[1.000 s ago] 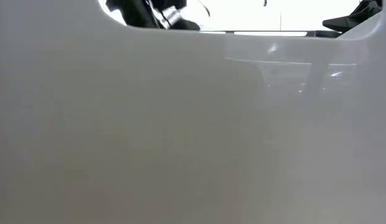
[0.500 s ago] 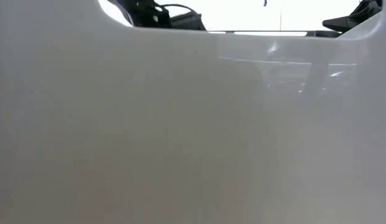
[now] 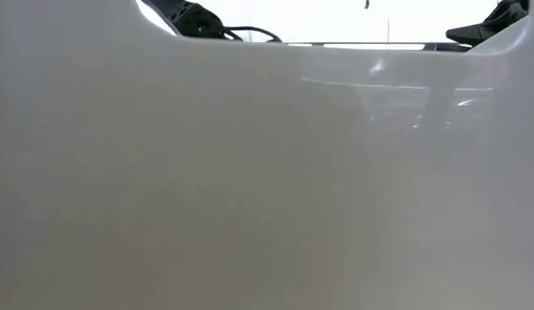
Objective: Pick & Place Paint Supplies
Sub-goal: Put the pink scissors into the yellow bin
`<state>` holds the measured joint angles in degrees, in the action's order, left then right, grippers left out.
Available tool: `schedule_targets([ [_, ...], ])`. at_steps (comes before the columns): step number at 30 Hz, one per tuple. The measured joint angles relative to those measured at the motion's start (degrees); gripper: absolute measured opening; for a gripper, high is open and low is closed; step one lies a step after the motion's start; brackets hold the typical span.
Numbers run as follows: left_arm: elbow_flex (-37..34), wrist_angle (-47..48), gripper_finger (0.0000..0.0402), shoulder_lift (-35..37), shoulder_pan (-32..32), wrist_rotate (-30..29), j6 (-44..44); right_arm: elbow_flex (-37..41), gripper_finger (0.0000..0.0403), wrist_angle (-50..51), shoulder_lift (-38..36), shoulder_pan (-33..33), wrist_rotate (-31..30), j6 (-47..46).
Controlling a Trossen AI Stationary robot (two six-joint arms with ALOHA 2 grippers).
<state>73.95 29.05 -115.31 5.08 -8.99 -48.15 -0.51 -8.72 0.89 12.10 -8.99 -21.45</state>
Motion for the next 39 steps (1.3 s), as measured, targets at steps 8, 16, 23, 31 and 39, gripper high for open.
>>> schedule_targets([
  [8,0.11,-1.62,0.0085,-1.92,-0.1,1.42,0.41,0.0,0.0093,0.05,-0.04,-0.02,-0.02,0.0],
  [16,0.12,-1.84,0.0085,-1.63,-0.16,2.41,2.86,0.0,0.0093,0.2,0.02,0.0,-0.03,0.0],
  [23,-0.31,-1.92,0.0038,-1.59,-0.26,2.77,4.48,0.0,0.0093,0.46,0.0,0.0,-0.02,0.0],
  [31,-0.31,-1.69,0.0003,-1.59,-0.26,2.86,4.89,0.0,0.0093,0.44,0.0,0.0,-0.02,0.0],
  [39,-0.59,3.15,0.0,1.25,-0.37,5.72,4.67,0.0,0.0093,0.46,0.01,-0.01,-0.07,0.0],
])
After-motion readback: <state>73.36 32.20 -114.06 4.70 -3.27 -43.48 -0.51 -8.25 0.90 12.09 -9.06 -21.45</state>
